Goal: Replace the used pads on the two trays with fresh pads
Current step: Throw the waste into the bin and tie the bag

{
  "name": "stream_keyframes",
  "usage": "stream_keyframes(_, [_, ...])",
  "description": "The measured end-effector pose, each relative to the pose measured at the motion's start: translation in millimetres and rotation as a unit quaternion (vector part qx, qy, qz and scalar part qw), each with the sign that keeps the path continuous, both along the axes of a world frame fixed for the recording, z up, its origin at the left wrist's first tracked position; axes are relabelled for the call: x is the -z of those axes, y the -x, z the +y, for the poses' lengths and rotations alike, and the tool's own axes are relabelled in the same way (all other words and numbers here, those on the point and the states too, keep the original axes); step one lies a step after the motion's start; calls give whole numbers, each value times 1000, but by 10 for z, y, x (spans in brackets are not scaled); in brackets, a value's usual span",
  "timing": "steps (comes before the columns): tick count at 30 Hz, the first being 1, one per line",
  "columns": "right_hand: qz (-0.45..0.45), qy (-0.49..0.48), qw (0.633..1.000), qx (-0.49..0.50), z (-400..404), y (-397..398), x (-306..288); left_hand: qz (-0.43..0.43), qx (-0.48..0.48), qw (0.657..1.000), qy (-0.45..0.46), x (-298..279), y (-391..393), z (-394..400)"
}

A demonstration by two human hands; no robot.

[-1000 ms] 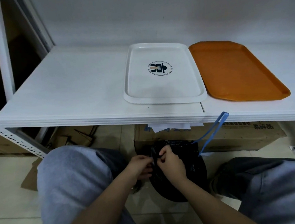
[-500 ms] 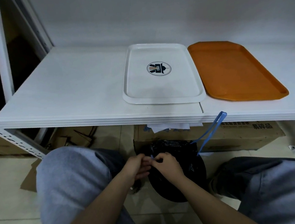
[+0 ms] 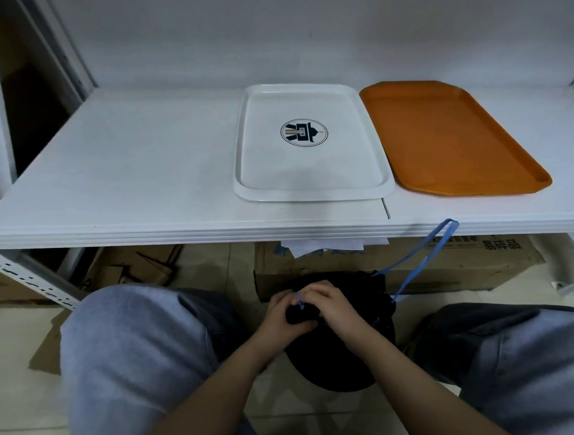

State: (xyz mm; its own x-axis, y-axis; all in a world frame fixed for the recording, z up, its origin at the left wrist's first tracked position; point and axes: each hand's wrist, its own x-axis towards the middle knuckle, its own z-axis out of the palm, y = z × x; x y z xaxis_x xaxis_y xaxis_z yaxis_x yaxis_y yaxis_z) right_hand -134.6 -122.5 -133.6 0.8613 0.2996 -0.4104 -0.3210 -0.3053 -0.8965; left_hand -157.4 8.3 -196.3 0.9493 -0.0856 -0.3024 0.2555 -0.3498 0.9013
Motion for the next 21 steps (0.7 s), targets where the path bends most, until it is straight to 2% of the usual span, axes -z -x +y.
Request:
stream_keyframes(4, [-16, -31, 999, -13, 12, 5, -189, -32, 25, 997, -58, 60, -23, -80])
stream_keyframes(8, [-28, -81, 996, -26, -62, -53, -445, -11, 61, 983, -171, 65, 10, -135])
stream_keyframes(14, [-57, -152, 986, -33, -240, -51, -821, 41, 108, 956, -271, 130, 74, -115])
stream_keyframes(21, [-126, -153, 980, 15, -328, -53, -1019, 7, 129, 917, -378, 30, 50, -182])
